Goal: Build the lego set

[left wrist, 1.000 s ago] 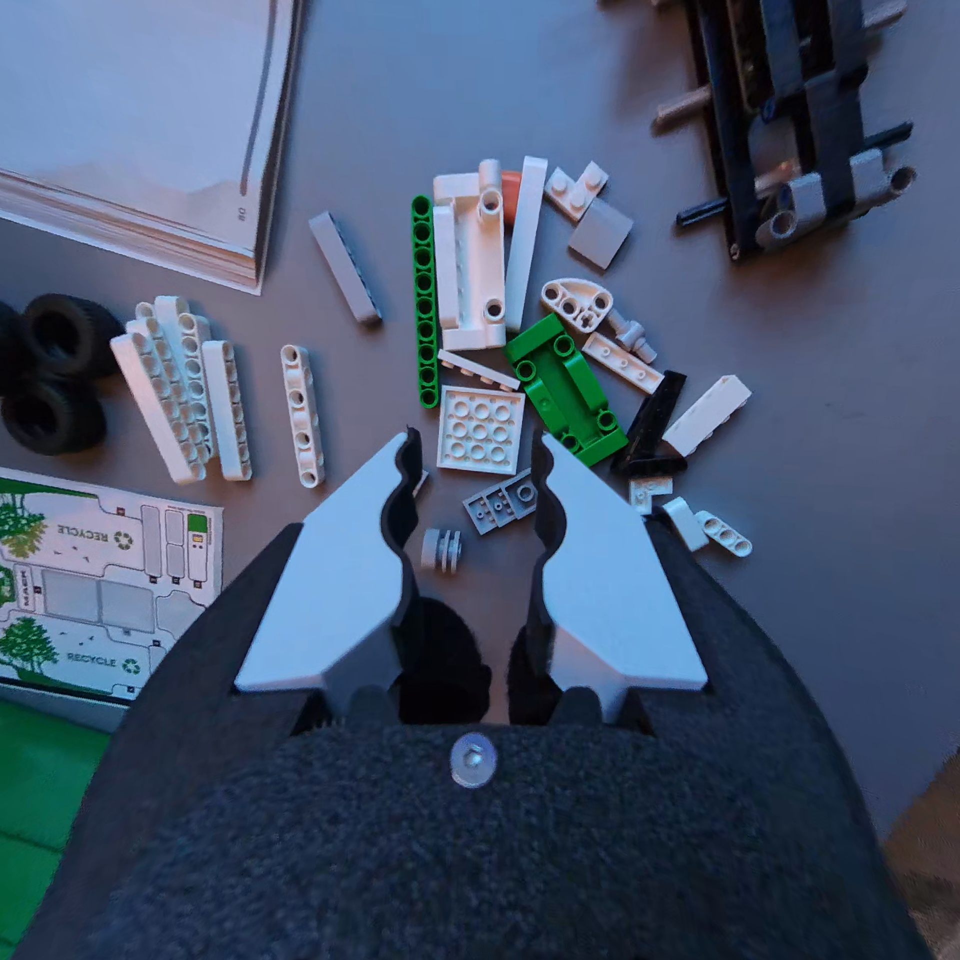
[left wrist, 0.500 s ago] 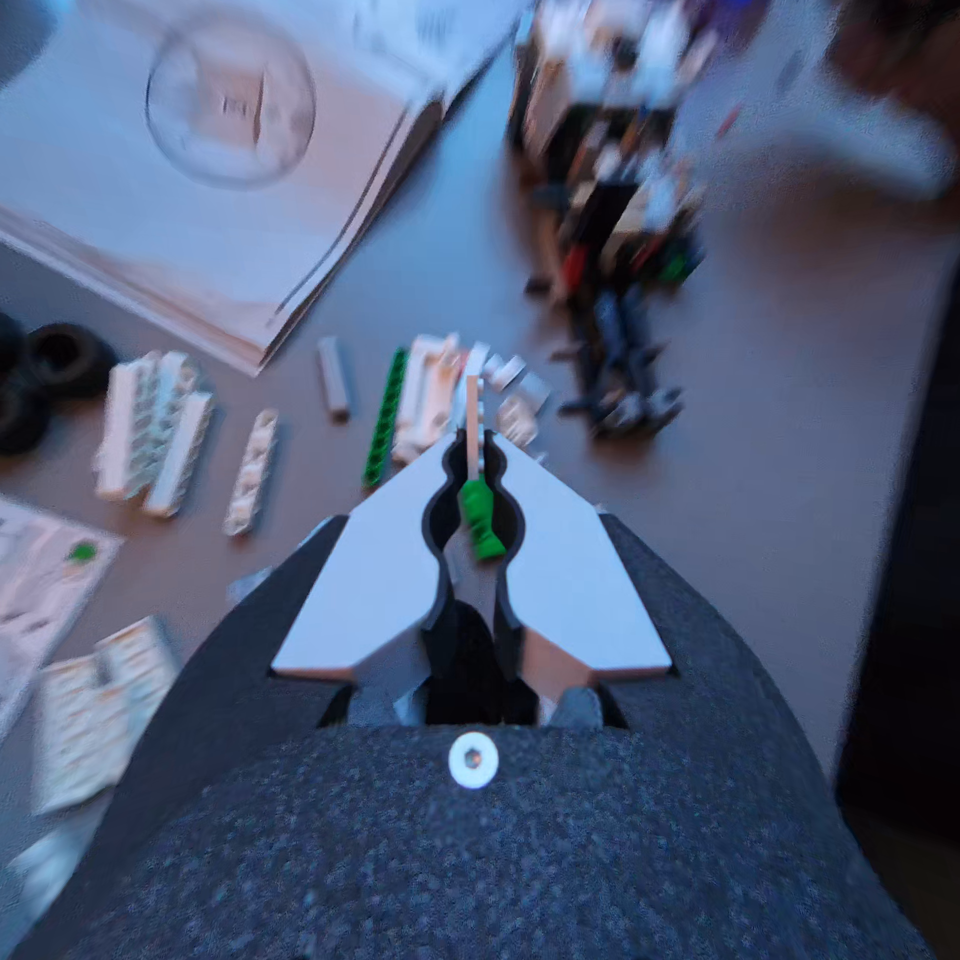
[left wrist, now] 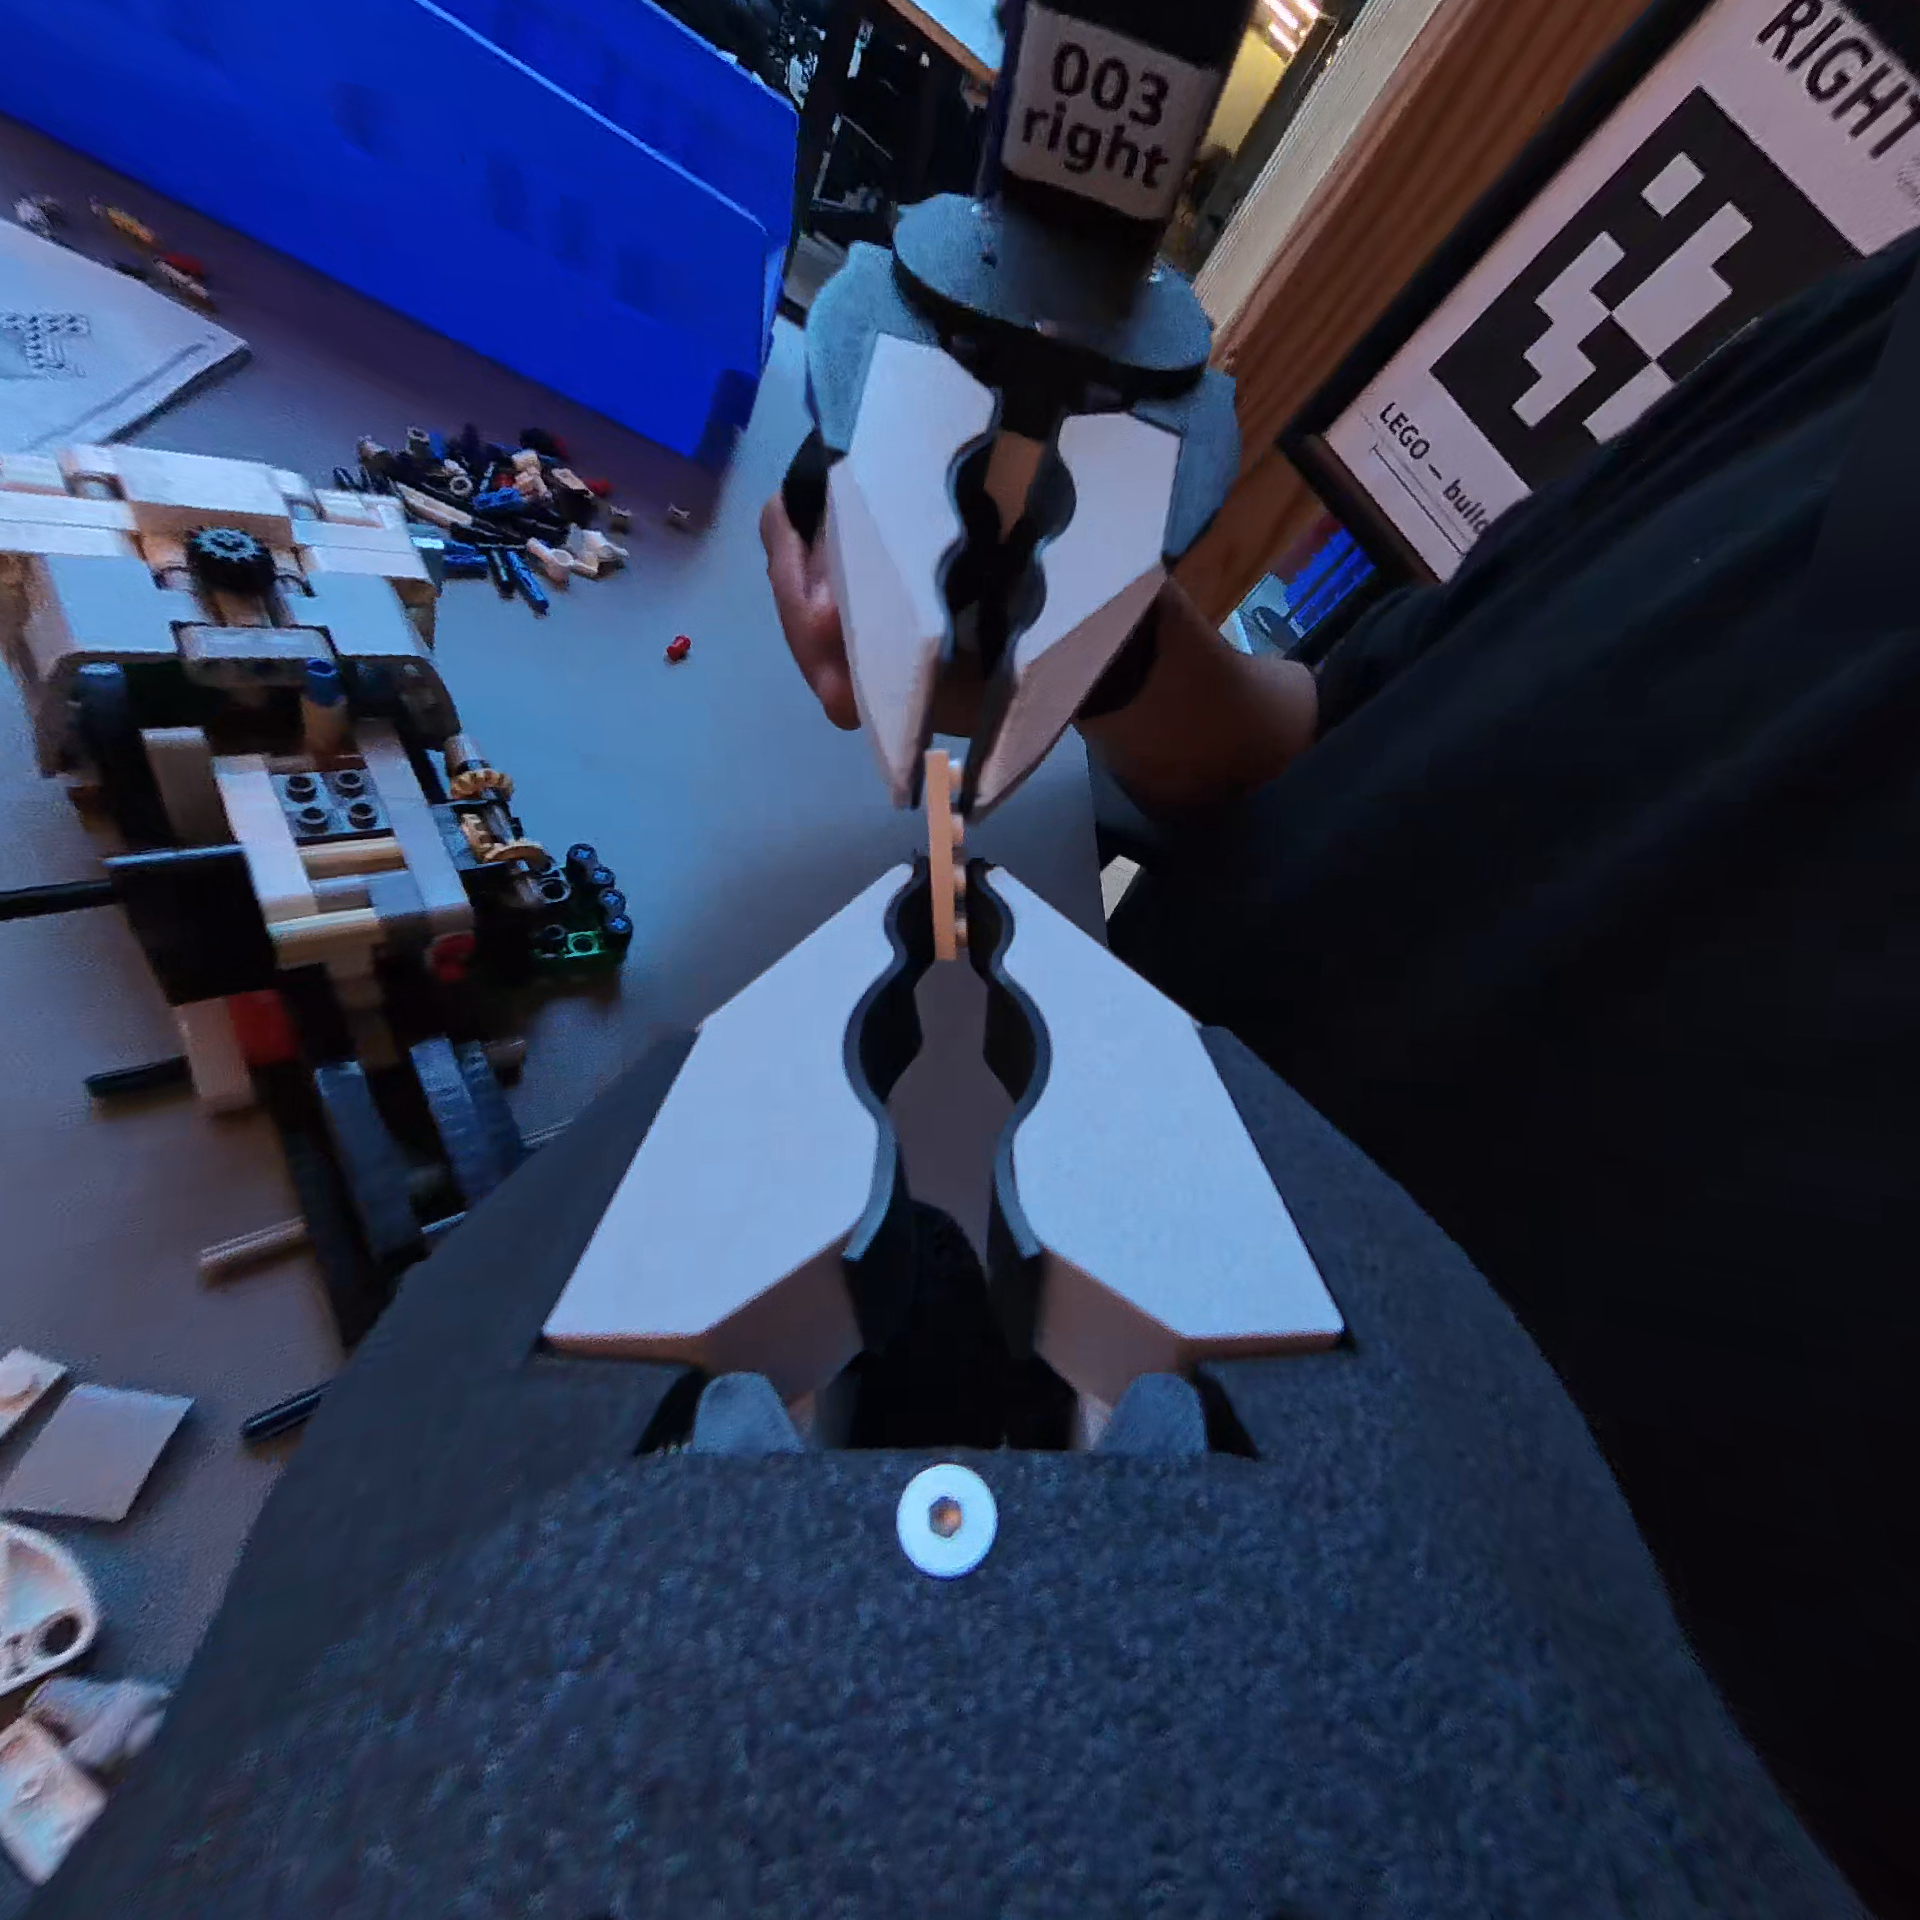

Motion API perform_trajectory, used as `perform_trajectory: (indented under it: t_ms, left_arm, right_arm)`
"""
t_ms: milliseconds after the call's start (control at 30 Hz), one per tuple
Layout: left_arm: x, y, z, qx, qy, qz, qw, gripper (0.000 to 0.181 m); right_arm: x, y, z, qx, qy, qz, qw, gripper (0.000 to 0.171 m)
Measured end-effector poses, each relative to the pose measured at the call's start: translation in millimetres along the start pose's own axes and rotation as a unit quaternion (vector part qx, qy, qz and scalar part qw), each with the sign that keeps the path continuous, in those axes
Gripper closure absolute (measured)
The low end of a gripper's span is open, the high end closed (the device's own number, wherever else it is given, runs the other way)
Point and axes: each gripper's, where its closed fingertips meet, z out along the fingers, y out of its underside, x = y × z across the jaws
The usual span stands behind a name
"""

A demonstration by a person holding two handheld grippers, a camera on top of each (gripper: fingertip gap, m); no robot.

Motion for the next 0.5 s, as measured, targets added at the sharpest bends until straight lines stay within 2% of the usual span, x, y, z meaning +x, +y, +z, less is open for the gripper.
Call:
perform_trajectory:
  t_ms: [100,167,233,267,367,500]
  left_arm:
    - [-1,7,7,-0.007,-0.011,0.000,1.000,0.178]
    - [-9,9,7,-0.003,-0.049,0.019,0.999,0.173]
    - [-24,12,-2,-0.002,-0.123,0.054,0.991,0.148]
    - [-30,12,-9,0.003,-0.160,0.070,0.985,0.143]
    - [-39,12,-31,0.048,-0.254,0.124,0.958,0.146]
    - [-38,13,-59,0.126,-0.343,0.153,0.918,0.150]
  right_arm:
    - [-2,10,-5,-0.008,0.022,-0.004,1.000,0.166]
    - [2,15,-12,0.003,0.034,0.045,0.998,0.167]
    - [15,25,-25,0.013,0.057,0.099,0.993,0.167]
    - [20,35,-31,0.005,0.065,0.128,0.990,0.167]
    - [25,67,-41,-0.027,0.069,0.209,0.975,0.168]
    - [30,96,-44,-0.073,0.109,0.208,0.969,0.168]
